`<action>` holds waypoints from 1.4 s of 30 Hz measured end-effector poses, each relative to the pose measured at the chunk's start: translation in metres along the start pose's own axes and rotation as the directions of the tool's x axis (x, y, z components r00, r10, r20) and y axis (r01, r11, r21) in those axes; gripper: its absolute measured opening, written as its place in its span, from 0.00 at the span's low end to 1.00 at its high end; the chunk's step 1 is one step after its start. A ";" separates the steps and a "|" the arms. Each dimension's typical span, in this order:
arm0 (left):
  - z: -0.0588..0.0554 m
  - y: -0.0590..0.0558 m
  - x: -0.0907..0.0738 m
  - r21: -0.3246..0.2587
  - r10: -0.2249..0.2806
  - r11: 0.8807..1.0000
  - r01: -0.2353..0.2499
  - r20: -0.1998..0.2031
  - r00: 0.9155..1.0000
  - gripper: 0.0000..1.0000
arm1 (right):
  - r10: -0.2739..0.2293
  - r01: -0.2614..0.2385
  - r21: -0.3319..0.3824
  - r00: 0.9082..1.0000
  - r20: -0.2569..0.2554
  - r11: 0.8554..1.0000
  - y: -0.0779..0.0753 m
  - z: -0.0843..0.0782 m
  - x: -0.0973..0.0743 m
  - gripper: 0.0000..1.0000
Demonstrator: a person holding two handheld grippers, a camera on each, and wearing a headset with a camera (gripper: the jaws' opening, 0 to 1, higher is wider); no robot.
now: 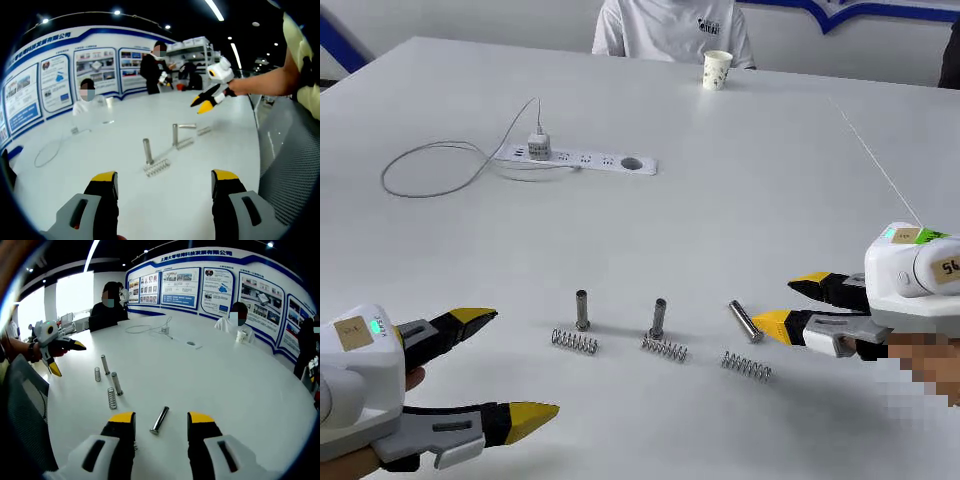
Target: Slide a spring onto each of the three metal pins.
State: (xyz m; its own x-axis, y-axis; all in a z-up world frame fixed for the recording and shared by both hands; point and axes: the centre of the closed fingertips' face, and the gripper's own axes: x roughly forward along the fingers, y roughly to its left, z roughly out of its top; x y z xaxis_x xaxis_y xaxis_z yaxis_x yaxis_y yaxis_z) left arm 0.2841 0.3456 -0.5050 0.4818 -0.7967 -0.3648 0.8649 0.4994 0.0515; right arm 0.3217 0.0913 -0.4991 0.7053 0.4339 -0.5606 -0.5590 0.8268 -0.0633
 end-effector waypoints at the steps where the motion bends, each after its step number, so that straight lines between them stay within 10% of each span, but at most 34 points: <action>1: 0.000 0.000 0.000 -0.001 0.000 1.000 0.000 0.000 1.000 0.78 | -0.001 0.001 0.001 1.000 -0.001 1.000 0.000 0.000 0.001 0.42; 42: -0.006 0.000 0.000 -0.018 0.003 1.000 -0.003 0.004 1.000 0.77 | -0.078 0.089 0.041 0.974 -0.213 0.995 -0.005 -0.018 0.059 0.22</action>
State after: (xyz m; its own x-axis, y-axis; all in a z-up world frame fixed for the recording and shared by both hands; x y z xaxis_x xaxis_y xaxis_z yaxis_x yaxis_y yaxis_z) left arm 0.2836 0.3478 -0.5105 0.4851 -0.7965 -0.3609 0.8607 0.5078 0.0361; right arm 0.3581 0.1068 -0.5462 0.6379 0.2817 -0.7167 -0.4755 0.8762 -0.0789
